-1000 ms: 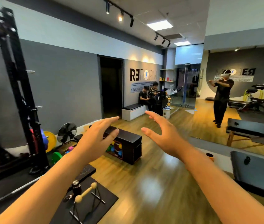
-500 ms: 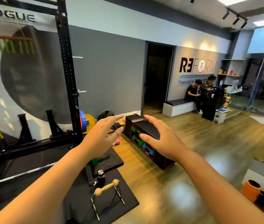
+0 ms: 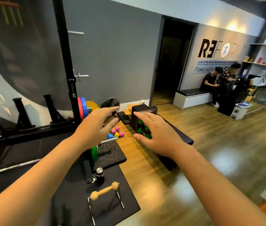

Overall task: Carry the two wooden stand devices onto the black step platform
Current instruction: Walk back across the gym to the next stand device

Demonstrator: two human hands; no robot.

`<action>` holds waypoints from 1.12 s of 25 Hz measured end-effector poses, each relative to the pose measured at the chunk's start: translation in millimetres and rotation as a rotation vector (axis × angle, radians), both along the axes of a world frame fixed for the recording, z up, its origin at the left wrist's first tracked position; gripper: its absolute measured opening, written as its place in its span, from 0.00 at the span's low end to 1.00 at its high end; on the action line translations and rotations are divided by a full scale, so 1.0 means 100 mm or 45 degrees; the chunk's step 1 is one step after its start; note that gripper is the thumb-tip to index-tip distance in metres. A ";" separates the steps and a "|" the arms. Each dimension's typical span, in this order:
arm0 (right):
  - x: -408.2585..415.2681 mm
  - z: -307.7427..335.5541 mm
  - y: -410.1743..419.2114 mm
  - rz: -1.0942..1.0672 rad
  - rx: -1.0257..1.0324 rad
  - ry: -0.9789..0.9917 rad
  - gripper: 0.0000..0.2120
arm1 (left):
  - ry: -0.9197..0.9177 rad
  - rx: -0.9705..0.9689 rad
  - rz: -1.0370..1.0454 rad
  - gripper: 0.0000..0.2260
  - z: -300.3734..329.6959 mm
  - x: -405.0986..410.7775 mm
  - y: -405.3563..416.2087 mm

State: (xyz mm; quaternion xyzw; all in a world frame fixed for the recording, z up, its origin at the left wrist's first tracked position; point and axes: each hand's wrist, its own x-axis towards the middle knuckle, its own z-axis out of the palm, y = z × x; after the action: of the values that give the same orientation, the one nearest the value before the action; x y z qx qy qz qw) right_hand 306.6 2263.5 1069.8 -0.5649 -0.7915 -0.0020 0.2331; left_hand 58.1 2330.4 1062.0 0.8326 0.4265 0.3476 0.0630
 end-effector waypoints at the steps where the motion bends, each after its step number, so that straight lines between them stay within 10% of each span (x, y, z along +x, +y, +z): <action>1: 0.02 -0.08 0.18 0.016 -0.026 0.010 0.36 | 0.006 -0.018 0.024 0.23 -0.09 0.01 0.11; 17: 0.26 -1.96 2.89 0.473 -0.560 0.260 0.45 | -0.045 -0.539 0.608 0.24 -1.90 -0.04 1.30; 28: -0.46 -3.37 3.82 0.492 -0.750 0.076 0.45 | 0.020 -0.752 0.524 0.26 -3.35 -0.23 2.43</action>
State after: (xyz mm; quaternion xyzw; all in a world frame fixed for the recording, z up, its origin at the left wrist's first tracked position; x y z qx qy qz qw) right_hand 260.8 2645.9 733.0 -0.4474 -0.8434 0.2868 0.0793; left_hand 34.8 2573.2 726.7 0.6778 0.6678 0.2085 0.2263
